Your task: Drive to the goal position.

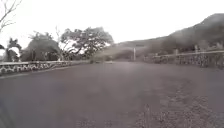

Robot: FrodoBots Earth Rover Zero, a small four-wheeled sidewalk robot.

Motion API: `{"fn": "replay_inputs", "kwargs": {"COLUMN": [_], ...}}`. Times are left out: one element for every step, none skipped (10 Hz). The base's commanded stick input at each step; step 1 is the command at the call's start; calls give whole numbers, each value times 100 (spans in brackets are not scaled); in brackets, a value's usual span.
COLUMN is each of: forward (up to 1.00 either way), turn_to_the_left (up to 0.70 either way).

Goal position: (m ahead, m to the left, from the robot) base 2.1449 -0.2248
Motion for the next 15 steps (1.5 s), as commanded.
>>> {"fn": "replay_inputs", "kwargs": {"forward": [70,70,70,70,70,70,70,70,70,70,70,70,70,70,70], "turn_to_the_left": [0,0,0,0,0,0,0,0,0,0,0,0,0,0,0]}}
